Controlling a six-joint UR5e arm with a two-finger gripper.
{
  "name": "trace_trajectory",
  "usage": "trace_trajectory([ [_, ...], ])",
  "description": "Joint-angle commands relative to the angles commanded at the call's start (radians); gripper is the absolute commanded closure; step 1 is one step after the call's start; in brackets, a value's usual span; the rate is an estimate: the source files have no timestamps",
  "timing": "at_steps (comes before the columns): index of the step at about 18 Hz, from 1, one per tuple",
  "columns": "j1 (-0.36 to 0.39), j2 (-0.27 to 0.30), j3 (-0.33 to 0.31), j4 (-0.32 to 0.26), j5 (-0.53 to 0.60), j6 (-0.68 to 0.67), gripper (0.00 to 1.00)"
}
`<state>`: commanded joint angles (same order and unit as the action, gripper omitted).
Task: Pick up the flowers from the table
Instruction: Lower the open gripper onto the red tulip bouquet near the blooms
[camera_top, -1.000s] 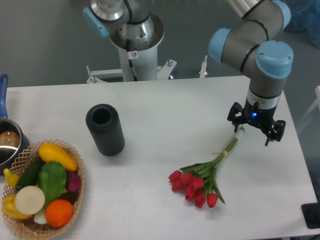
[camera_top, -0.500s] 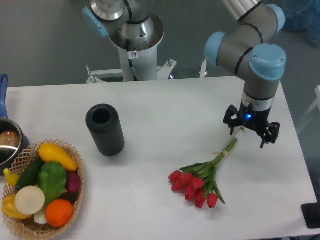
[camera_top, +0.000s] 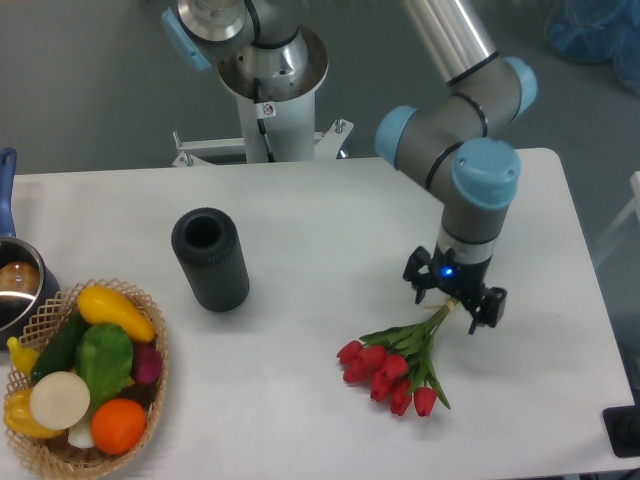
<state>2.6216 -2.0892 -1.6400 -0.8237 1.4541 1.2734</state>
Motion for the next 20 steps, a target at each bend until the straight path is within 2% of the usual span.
trace_trajectory([
  [2, -0.014, -0.021, 0.022, -0.002, 0.017, -0.018, 0.00],
  [8, -0.037, -0.046, 0.028, -0.002, 0.035, -0.063, 0.00],
  [16, -0.057, -0.066, 0.022, 0.002, 0.037, -0.057, 0.01],
  [17, -0.057, -0.065, 0.023, 0.002, 0.037, -0.055, 0.11],
  [19, -0.055, -0.060, 0.022, 0.002, 0.037, -0.057, 0.44],
  [20, -0.057, -0.057, 0.020, 0.002, 0.037, -0.065, 0.66],
])
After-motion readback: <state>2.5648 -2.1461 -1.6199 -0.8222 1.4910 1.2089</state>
